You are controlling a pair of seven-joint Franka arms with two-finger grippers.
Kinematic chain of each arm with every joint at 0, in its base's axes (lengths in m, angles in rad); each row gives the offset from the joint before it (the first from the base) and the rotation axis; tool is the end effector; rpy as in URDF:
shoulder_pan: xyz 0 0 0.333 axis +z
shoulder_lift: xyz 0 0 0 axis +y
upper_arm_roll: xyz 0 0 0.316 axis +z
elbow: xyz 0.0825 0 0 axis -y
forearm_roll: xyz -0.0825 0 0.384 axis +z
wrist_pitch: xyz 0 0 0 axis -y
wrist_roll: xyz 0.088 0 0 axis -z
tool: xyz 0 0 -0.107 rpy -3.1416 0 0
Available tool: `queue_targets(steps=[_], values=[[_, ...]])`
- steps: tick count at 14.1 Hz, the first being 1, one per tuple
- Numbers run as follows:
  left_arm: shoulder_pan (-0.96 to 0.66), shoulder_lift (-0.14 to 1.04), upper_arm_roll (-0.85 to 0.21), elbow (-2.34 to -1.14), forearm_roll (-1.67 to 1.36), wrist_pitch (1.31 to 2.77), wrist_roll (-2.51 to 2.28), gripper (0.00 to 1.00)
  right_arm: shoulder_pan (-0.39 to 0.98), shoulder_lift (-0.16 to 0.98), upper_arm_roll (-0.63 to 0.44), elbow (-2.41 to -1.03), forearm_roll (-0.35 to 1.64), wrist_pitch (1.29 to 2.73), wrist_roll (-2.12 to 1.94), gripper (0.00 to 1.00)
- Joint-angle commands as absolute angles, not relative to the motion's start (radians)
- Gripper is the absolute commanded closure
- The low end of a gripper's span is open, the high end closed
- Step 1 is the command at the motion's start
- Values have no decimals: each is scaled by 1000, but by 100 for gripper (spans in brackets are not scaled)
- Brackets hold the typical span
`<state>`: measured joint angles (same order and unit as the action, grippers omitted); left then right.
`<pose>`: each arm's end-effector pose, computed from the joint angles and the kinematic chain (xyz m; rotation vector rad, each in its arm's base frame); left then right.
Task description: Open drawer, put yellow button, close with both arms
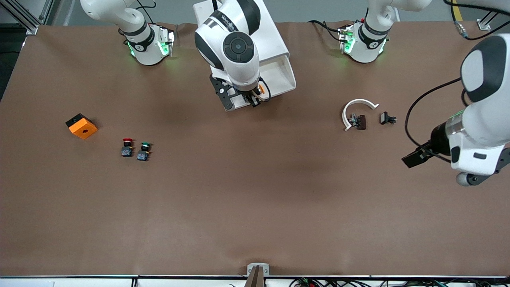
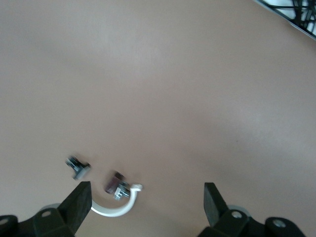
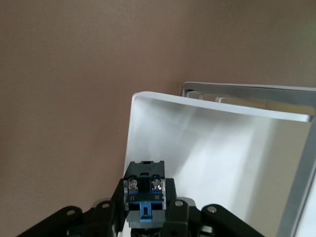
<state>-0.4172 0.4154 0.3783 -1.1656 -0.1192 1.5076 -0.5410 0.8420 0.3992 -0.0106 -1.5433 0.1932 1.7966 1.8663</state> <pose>0.6568 -0.0940 0.5679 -3.0123 -0.7234 0.0555 0.4312 0.4982 0.4122 2.5841 -1.5693 -0.3161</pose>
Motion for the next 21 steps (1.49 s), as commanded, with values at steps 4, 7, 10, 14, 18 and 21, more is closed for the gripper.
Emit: queue_targets(steps=[4,7,10,14,18,21], values=[[-446,345,348,-1219,-97,1485,-55,0,853,388,-15,-1540,216,1764,2018,86],[-497,377,276,-1238,-92,1521,-54,0,876,388,-15,-1542,216,1772,2082,86],[-511,353,189,-1374,-100,1624,-87,0,887,391,-17,-1543,215,1770,2085,77],[-512,333,109,-1501,-89,1719,-164,0,890,385,-15,-1542,215,1729,2077,24],[-520,347,75,-1545,-81,1816,-172,0,879,364,-17,-1508,215,1671,2072,0],[-549,383,75,-1540,-81,1835,-175,0,862,353,-21,-1445,215,1626,2074,0]])
